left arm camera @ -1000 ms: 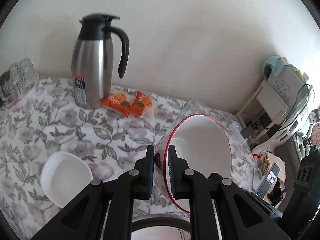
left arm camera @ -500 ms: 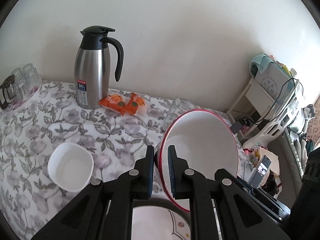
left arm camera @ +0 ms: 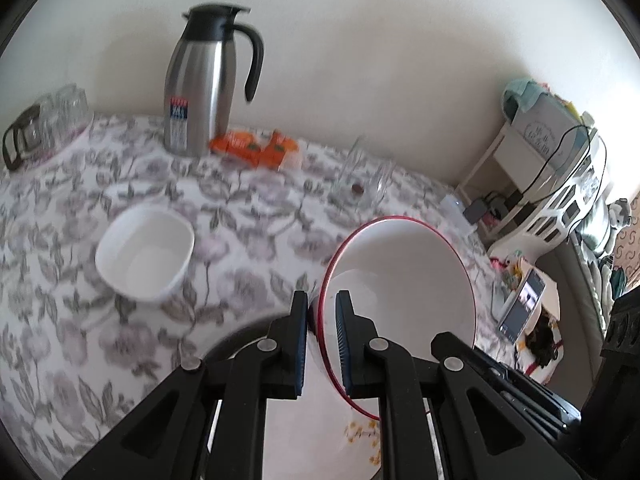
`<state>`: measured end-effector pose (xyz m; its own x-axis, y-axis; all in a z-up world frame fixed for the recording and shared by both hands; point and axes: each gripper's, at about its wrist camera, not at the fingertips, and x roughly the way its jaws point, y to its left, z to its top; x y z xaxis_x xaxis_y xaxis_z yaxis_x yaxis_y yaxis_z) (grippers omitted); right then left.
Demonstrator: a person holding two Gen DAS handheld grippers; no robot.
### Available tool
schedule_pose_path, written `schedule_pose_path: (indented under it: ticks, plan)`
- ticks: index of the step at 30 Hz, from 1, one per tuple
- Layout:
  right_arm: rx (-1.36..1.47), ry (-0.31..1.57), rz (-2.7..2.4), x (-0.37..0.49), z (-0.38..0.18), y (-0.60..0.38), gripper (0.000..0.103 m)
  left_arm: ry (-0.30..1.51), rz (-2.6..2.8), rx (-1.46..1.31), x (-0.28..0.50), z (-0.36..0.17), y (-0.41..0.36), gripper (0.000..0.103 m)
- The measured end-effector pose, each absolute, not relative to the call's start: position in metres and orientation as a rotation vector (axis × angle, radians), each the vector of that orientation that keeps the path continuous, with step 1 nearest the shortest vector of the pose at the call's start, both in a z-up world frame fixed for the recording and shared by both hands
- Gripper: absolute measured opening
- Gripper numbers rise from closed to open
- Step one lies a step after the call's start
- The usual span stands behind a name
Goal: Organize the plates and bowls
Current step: 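Lift the strawberry bowl with the right gripper and carry it over the basin, then lower the bowl onto the plate in the basin and open the right gripper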
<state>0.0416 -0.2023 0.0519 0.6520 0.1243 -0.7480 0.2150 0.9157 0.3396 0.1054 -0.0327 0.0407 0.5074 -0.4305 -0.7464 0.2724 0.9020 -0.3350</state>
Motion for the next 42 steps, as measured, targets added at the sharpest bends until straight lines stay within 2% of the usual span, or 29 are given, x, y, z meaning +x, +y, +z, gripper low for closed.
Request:
schedule_pose_path:
  ticks: [14, 37, 42]
  plan:
    - [0.396, 0.967, -0.037, 0.022, 0.021, -0.19, 0.018, 1.063, -0.396, -0.165, 0.081, 0.001, -0.025, 0.014]
    - [0.404, 1.068, -0.02, 0.022, 0.0, -0.179, 0.019, 1.146, -0.36, -0.19, 0.074, -0.026, -0.011, 0.014]
    - [0.413, 1.106, -0.02, 0.025, -0.009, -0.179, 0.02, 1.201, -0.35, -0.207, 0.078, -0.037, -0.012, 0.018]
